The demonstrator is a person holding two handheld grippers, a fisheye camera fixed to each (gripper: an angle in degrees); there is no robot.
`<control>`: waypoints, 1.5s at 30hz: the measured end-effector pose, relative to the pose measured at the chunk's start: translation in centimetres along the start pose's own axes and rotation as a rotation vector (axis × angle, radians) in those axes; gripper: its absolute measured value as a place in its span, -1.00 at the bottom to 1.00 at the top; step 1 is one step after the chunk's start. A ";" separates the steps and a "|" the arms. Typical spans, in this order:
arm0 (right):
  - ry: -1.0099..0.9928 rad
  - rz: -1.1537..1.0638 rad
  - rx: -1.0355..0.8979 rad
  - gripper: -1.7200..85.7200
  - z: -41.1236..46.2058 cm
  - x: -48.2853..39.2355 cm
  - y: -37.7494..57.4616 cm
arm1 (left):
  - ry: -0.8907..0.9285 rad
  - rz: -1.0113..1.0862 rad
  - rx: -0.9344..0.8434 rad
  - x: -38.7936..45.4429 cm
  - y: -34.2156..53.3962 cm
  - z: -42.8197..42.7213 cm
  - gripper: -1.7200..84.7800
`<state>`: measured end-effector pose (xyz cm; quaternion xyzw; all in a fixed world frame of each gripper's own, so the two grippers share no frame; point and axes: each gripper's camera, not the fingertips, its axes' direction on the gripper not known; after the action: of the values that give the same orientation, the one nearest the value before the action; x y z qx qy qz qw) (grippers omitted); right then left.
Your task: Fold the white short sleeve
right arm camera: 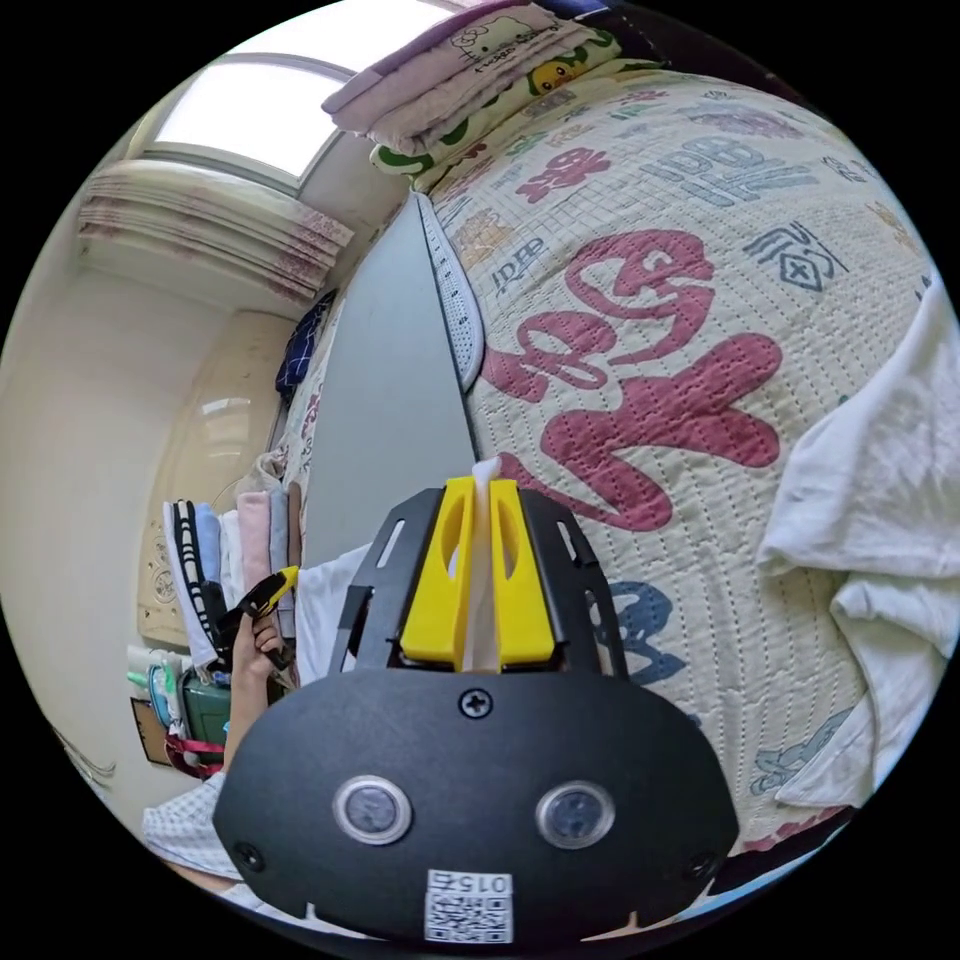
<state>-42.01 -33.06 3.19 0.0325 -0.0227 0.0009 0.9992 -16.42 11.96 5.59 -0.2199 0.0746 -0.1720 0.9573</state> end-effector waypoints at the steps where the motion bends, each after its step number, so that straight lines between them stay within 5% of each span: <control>1: 0.006 -0.004 0.005 -0.91 -0.1 0.1 -0.2 | -0.013 0.012 -0.006 0.0 0.1 0.3 -0.96; 9: -0.058 0.052 0.035 -0.94 0.6 3.3 -2.1 | 0.067 -0.083 -0.004 -0.7 -0.2 0.8 -0.84; 19: 0.041 -0.056 0.048 -0.94 3.2 3.1 -1.8 | -0.039 -0.153 0.055 -1.0 -1.0 1.7 -0.77; 32: 0.021 -0.048 0.066 -0.95 5.8 7.8 0.8 | 0.060 -0.108 0.082 -1.0 -2.9 3.8 -0.97; 45: 0.216 -0.041 0.081 -0.90 11.4 13.6 7.9 | -0.101 -0.147 0.220 -2.5 -4.7 5.0 -0.98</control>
<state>-28.92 -25.89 15.66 0.0728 0.0858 -0.0149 0.9935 -18.99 10.92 12.33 -0.1270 -0.0091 -0.2376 0.9630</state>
